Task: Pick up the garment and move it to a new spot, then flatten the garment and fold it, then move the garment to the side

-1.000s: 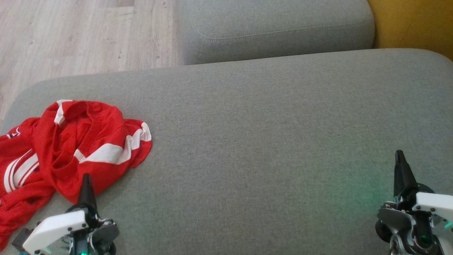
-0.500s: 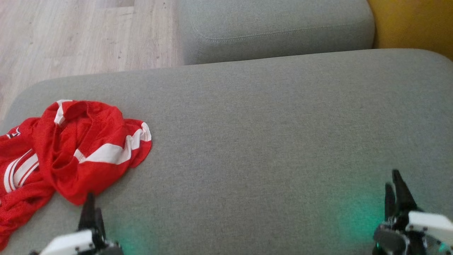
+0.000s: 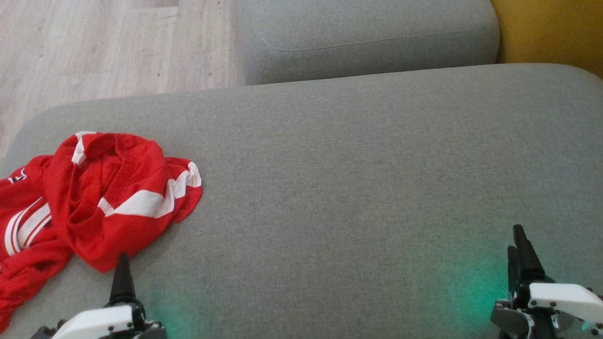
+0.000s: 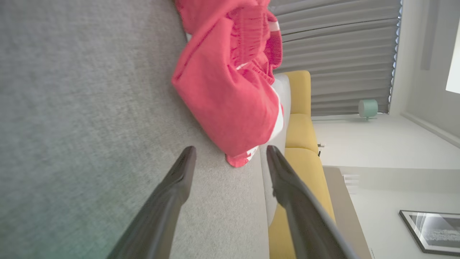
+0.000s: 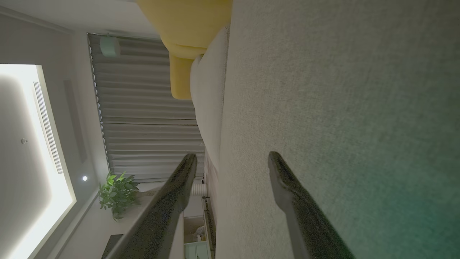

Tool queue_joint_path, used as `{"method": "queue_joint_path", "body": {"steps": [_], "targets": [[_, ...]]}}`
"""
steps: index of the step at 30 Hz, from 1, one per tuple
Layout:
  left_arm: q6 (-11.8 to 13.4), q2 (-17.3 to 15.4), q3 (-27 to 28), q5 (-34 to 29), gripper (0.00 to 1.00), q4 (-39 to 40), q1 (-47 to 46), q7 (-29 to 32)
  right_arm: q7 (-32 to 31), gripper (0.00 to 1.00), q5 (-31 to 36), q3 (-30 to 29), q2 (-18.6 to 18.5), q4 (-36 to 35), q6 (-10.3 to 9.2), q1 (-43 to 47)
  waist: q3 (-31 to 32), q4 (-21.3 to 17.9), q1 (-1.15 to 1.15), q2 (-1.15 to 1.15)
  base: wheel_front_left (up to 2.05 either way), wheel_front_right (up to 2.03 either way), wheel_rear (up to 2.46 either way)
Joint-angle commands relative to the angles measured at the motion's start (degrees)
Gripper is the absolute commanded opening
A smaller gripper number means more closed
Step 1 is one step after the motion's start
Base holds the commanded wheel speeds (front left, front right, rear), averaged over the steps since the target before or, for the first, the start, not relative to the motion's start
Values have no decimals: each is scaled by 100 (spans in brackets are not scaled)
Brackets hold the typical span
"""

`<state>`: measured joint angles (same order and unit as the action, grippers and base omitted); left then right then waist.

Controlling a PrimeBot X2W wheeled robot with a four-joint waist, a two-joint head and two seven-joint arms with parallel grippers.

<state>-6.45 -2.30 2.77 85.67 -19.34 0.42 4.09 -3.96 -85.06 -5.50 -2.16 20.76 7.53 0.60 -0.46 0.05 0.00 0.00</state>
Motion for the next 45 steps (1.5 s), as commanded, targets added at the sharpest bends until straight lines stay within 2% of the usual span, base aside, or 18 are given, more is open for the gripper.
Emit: {"method": "queue_joint_path", "body": {"steps": [1, 10, 45], "targets": [[27, -27, -22, -154, 100, 235, -245, -54, 54, 100, 156, 47, -23, -223, -1, -268, -2, 1, 0, 0, 0, 0, 0], [148, -29, -194, -914, 100, 454, -248, -207, 206, 100, 993, 186, -26, -328, -1, -290, -8, 3, 0, 0, 0, 0, 0], [594, -39, -722, -3332, 100, 969, -234, -803, 797, 100, 3521, 733, -42, -553, -2, -351, 30, 62, 0, 0, 0, 0, 0]]}}
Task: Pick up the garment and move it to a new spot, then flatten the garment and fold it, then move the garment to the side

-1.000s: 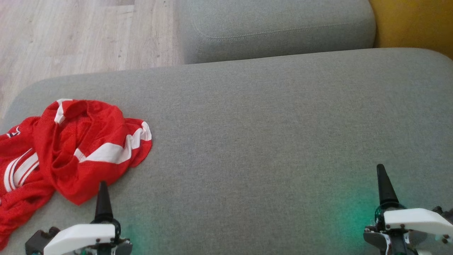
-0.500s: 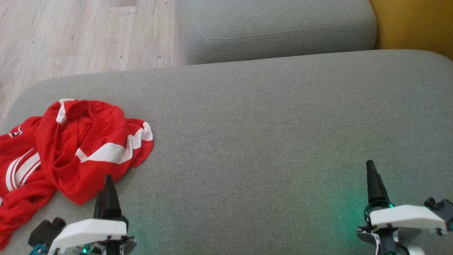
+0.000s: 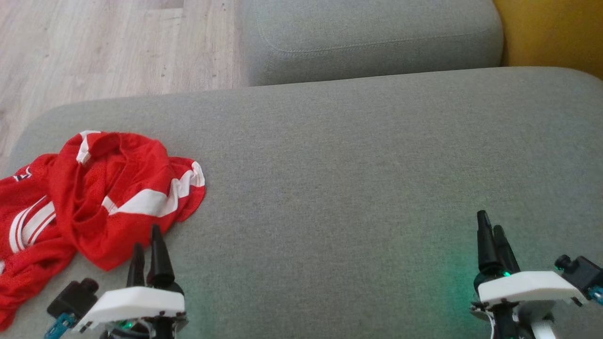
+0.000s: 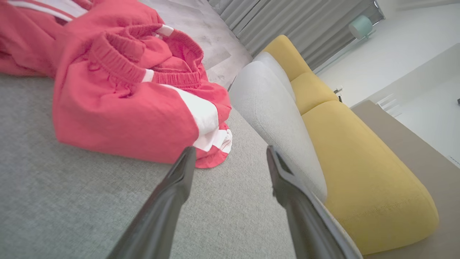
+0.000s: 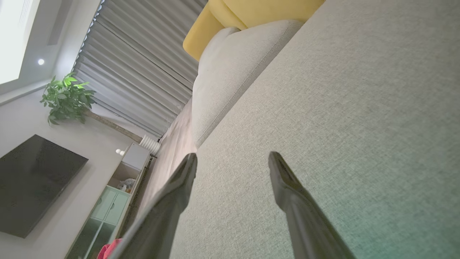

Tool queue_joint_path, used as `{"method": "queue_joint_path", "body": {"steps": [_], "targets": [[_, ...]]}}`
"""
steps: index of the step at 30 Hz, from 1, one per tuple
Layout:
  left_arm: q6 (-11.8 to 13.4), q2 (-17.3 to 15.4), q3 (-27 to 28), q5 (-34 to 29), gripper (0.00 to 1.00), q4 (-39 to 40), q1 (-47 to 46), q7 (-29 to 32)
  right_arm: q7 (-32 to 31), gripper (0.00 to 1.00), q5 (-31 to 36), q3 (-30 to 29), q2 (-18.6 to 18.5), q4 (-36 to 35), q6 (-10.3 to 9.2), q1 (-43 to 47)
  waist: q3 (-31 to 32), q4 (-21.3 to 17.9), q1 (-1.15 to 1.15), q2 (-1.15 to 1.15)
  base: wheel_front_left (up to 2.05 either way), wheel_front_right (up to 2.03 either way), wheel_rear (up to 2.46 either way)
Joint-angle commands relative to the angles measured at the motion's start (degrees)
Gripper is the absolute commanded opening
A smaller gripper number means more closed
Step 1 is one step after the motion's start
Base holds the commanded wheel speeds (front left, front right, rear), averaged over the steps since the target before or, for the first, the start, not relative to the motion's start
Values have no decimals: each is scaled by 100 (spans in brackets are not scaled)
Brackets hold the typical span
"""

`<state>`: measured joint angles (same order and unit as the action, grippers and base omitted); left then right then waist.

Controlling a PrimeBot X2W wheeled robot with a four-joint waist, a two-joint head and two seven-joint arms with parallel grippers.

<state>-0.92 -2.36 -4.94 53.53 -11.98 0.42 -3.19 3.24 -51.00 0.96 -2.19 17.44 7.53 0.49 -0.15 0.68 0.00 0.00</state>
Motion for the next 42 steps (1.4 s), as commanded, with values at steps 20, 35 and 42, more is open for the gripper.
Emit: {"method": "queue_joint_path", "body": {"steps": [20, 35, 42], "targets": [[278, -39, -238, -1452, 100, 460, -295, -415, 416, 100, 1639, 448, -48, -375, -3, -412, -37, 57, 0, 0, 0, 0, 0], [383, -43, -458, -2462, 100, 621, -324, -653, 652, 100, 2657, 702, -54, -448, -3, -468, -49, 89, 0, 0, 0, 0, 0], [446, -45, -542, -2877, 100, 672, -327, -772, 770, 100, 3153, 817, -58, -491, -3, -480, -46, 101, 0, 0, 0, 0, 0]]}}
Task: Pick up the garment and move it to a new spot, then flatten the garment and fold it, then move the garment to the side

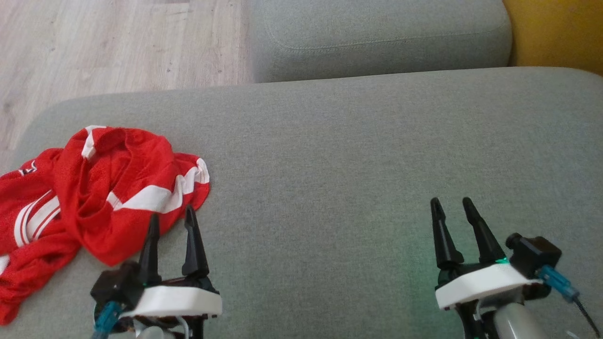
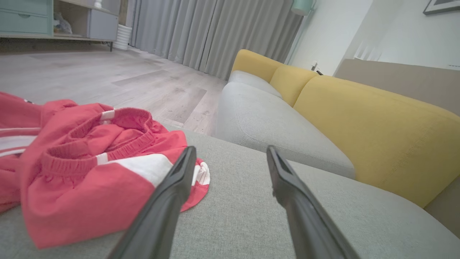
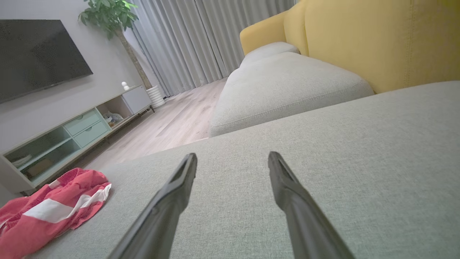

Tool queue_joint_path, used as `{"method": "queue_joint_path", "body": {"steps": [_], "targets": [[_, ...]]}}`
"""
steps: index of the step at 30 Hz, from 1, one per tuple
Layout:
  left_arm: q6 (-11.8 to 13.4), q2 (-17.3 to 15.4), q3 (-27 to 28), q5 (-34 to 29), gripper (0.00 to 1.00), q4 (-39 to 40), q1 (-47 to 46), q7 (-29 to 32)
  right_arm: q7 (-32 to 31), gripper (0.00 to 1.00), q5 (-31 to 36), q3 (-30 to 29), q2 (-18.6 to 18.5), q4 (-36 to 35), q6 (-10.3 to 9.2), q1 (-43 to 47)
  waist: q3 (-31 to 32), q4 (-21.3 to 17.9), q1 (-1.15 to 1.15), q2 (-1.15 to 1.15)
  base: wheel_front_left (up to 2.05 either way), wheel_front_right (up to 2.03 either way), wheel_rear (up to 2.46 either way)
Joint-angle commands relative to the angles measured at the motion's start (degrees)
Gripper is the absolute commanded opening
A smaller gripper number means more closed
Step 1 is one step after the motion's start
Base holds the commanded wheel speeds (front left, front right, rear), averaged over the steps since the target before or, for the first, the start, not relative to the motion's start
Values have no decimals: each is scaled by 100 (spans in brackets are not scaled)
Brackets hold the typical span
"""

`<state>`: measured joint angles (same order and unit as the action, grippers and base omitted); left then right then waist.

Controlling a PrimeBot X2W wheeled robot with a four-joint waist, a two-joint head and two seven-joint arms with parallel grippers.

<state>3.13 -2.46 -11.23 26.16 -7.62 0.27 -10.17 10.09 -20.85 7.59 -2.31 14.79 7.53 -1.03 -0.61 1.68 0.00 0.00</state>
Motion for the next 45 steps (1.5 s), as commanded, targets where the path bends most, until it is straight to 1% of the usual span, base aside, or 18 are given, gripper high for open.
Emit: {"method": "queue_joint_path", "body": {"steps": [1, 14, 24, 40, 45], "targets": [[60, -36, 78, -206, 100, 247, -314, -91, 102, 100, 207, 171, -46, -235, -3, -331, -4, 1, 0, 0, 0, 0, 0], [229, -39, -101, -1067, 100, 298, -326, -313, 322, 100, 1110, 355, -52, -294, -4, -352, 0, -5, 0, 0, 0, 0, 0], [333, -42, -272, -1690, 100, 151, -340, -483, 490, 100, 1770, 447, -57, -288, -4, -359, 13, -7, 0, 0, 0, 0, 0], [259, -42, -282, -1745, 100, -105, -359, -483, 491, 100, 1651, 365, -57, -224, -4, -345, 34, -29, 0, 0, 0, 0, 0], [251, -42, -325, -1744, 100, -197, -377, -483, 491, 100, 1644, 305, -56, -198, -4, -302, 46, 92, 0, 0, 0, 0, 0]]}}
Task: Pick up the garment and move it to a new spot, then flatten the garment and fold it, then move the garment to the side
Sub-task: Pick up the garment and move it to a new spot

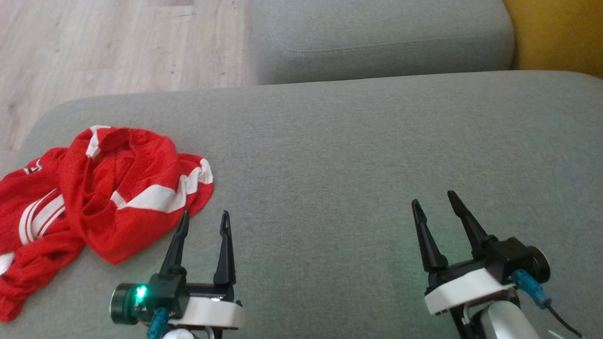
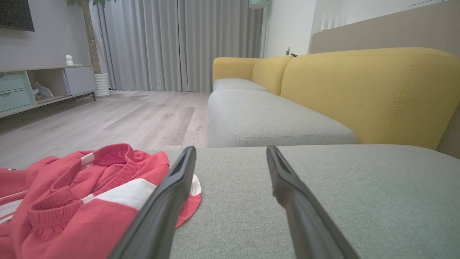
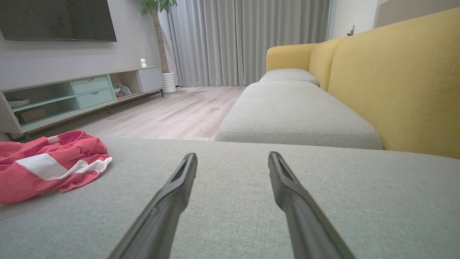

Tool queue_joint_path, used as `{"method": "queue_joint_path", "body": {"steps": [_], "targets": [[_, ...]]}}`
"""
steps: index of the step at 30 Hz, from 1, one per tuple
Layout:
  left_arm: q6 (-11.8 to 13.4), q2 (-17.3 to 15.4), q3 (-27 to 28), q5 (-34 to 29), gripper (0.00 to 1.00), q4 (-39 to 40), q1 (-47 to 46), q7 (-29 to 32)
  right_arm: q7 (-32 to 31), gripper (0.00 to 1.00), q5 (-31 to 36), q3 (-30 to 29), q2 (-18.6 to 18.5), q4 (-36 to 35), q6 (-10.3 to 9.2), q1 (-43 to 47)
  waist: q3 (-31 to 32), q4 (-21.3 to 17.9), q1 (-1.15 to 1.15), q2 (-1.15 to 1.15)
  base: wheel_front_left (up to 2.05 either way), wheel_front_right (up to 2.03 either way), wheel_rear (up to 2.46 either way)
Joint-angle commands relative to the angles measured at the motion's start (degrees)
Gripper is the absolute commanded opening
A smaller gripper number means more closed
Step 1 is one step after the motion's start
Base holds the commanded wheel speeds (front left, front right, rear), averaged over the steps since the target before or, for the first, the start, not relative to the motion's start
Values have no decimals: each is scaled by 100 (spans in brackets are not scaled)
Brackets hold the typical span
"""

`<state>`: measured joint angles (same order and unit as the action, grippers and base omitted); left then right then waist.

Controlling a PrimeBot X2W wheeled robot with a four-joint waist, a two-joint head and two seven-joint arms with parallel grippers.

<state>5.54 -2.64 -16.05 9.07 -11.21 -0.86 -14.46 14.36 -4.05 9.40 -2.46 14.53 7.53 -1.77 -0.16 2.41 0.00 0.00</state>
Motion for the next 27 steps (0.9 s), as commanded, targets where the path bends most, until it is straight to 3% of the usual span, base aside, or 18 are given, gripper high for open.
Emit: {"method": "queue_joint_path", "body": {"steps": [1, 6, 19, 27], "targets": [[17, -23, 147, -31, 100, 150, -271, -54, 63, 100, -38, 113, -42, -172, -4, -213, -3, 73, 0, 0, 0, 0, 0], [55, -23, 105, -26, 100, 149, -315, -54, 63, 100, -27, 79, -42, -181, -4, -169, -59, 522, 0, 0, 0, 0, 0], [130, -23, 301, -135, 100, 305, -344, -54, 63, 100, 75, -5, -42, -162, -4, -313, -358, 2211, 0, 0, 0, 0, 0], [402, -52, 592, -787, 100, 905, -474, -54, 63, 100, 298, -27, -42, -181, -4, -421, -635, 2491, 0, 0, 0, 0, 0]]}}
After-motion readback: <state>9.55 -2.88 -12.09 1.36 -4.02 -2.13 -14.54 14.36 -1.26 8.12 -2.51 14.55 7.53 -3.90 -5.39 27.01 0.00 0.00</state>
